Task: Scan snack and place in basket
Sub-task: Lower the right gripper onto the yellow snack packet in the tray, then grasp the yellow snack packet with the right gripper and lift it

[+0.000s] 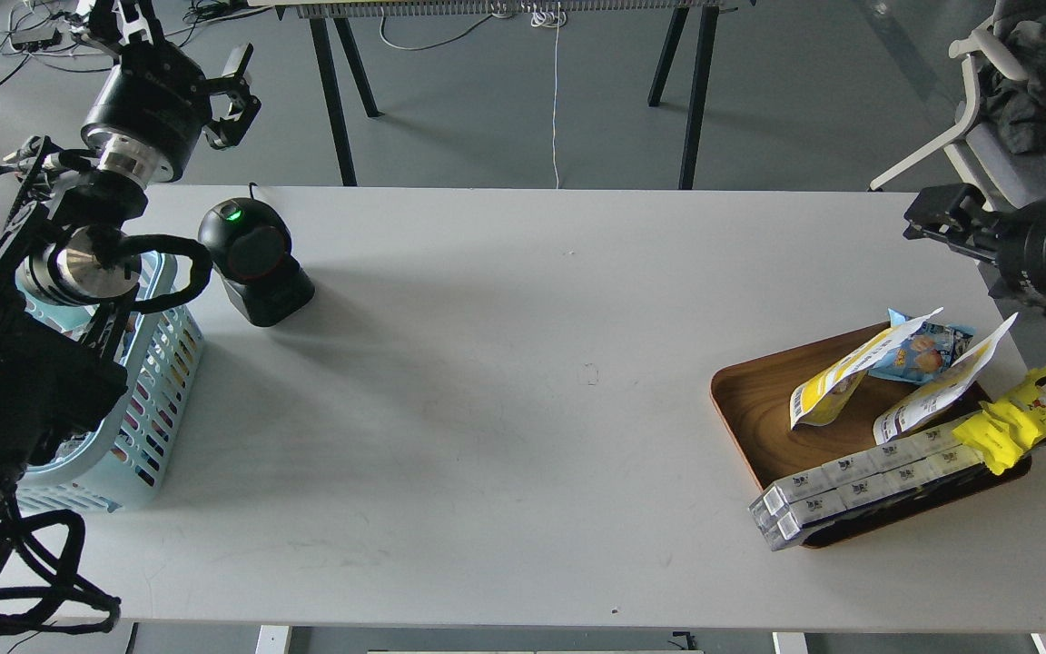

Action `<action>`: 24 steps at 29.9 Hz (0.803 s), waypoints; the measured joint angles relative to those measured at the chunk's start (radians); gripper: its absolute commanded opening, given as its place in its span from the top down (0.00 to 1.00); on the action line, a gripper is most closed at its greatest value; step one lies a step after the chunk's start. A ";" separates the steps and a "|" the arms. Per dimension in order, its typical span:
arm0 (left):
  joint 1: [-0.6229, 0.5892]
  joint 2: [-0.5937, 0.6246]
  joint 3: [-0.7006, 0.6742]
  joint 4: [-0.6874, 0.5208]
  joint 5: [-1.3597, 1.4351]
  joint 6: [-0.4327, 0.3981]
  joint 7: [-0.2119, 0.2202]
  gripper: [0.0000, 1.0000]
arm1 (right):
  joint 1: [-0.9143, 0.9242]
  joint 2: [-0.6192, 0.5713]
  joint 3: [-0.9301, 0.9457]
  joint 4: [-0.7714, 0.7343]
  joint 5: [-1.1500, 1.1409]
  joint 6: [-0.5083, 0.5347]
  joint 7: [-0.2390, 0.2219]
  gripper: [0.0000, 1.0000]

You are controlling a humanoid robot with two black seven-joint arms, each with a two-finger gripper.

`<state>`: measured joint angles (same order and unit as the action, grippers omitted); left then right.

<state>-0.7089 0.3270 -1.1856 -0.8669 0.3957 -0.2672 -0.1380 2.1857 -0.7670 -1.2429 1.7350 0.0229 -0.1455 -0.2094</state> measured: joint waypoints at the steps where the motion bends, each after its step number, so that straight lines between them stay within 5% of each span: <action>1: -0.001 -0.001 0.000 0.000 0.000 0.000 0.000 0.00 | -0.015 -0.002 0.009 0.000 0.000 -0.006 0.001 0.04; 16: -0.003 -0.001 0.001 0.000 0.000 0.005 0.000 0.00 | -0.238 0.007 0.190 -0.002 0.017 -0.103 0.007 0.09; 20: -0.003 0.000 0.001 0.000 0.000 0.006 0.000 0.00 | -0.264 0.007 0.210 -0.002 0.018 -0.109 0.007 0.36; 24: -0.003 -0.002 0.000 0.000 0.000 0.007 0.000 0.00 | -0.268 0.001 0.212 -0.002 0.018 -0.110 0.007 0.52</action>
<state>-0.7116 0.3252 -1.1853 -0.8667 0.3957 -0.2604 -0.1380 1.9179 -0.7658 -1.0312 1.7332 0.0414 -0.2556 -0.2024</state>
